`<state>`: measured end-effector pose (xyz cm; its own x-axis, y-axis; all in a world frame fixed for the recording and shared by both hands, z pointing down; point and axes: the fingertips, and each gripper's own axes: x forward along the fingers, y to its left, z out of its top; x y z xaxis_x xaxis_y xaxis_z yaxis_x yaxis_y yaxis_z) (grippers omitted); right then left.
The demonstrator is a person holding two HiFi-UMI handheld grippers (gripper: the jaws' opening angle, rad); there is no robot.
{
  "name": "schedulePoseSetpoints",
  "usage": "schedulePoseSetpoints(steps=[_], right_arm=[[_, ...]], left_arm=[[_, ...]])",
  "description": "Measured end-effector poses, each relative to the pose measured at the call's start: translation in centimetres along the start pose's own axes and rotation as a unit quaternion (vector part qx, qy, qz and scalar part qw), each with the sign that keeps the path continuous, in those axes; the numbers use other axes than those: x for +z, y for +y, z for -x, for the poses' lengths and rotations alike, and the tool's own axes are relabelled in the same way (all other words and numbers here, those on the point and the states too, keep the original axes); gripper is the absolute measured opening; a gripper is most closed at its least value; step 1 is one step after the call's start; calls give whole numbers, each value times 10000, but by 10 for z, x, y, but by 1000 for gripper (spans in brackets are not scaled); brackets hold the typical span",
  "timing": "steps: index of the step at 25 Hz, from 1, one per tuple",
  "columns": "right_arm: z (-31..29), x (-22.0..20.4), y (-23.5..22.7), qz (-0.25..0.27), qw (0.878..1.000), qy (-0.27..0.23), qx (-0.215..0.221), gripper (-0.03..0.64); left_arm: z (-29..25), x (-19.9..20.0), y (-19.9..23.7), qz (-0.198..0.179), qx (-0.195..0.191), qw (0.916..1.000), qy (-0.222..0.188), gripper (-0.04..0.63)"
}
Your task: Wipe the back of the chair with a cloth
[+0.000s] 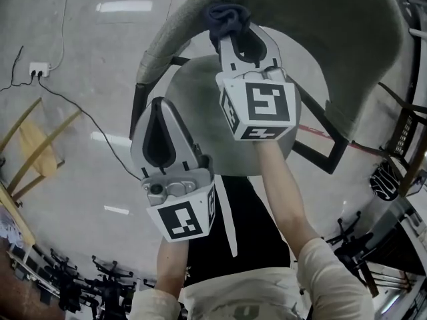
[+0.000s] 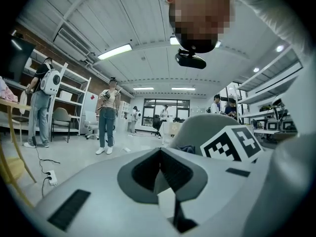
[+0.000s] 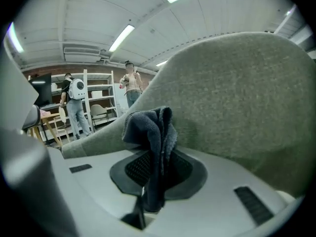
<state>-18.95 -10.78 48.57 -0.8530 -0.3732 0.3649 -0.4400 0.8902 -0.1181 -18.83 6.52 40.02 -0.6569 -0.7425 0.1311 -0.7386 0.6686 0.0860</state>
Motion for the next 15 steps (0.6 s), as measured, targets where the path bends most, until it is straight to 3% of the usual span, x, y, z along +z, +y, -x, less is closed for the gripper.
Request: schedulePoseSetpoints(steps=[6,15], right_arm=[[16,-3,-68,-477,9926,-56,-1116,58],[89,-21,-170,-1075,9541,-231,-2784,58]], left_arm=[[-25,1,-34,-174,-530,9984,-48,15],[-42,-10,-100,-273,-1409,9896,56,15]])
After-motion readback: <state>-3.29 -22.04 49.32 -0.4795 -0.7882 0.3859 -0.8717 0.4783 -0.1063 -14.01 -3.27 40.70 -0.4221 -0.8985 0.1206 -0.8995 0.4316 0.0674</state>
